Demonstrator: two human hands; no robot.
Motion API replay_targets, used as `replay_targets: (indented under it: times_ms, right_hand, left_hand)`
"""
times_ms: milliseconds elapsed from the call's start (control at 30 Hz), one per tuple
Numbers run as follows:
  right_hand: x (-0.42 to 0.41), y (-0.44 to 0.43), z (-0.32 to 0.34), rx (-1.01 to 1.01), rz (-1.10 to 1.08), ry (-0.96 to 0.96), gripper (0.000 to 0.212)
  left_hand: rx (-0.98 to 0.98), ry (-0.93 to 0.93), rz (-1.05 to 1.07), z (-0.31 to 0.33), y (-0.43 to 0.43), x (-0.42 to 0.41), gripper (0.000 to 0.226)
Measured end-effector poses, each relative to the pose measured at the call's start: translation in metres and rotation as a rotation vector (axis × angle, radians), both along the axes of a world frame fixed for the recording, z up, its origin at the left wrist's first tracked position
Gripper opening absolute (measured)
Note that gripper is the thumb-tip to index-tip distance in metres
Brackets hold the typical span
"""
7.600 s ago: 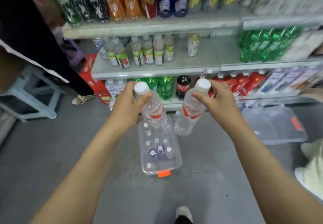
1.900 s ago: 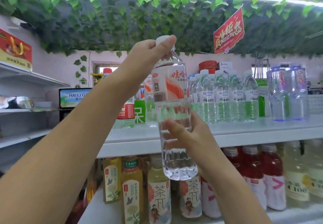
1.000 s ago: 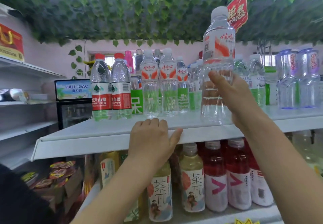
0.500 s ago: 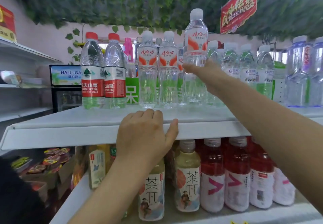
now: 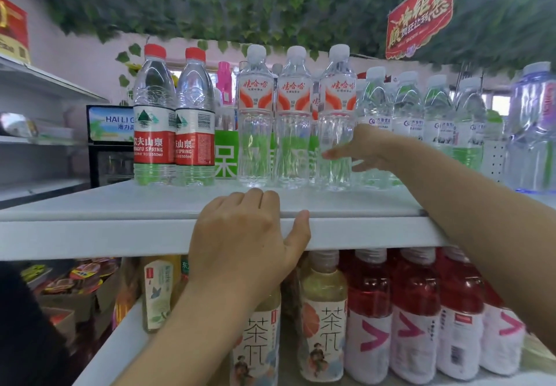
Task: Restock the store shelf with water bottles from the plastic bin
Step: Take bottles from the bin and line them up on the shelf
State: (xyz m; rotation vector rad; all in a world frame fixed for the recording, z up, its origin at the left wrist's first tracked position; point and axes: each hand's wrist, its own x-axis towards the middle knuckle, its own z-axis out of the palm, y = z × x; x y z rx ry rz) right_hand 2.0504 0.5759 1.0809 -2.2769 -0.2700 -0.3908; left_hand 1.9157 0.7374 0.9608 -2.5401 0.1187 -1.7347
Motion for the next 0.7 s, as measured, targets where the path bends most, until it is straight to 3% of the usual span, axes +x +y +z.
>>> replay_targets:
  times_ms: [233,333,467,700]
  right_hand:
    - [0.005,0.004,-0.001,-0.081,-0.001,0.005,0.079]
    - [0.012,0.009,0.000,-0.221,-0.065,-0.026,0.080]
    - [0.015,0.016,0.001,-0.400,-0.162,-0.056,0.057]
    - [0.026,0.013,0.000,-0.390,-0.144,-0.071,0.070]
  left_hand:
    - [-0.003,0.002,-0.006,0.000,0.000,-0.001,0.050]
    - [-0.005,-0.005,-0.009,0.000,0.000,-0.001,0.051]
    - [-0.024,-0.014,-0.008,-0.001,-0.001,0.001,0.050]
    - [-0.036,-0.026,0.000,-0.002,0.000,0.002,0.049]
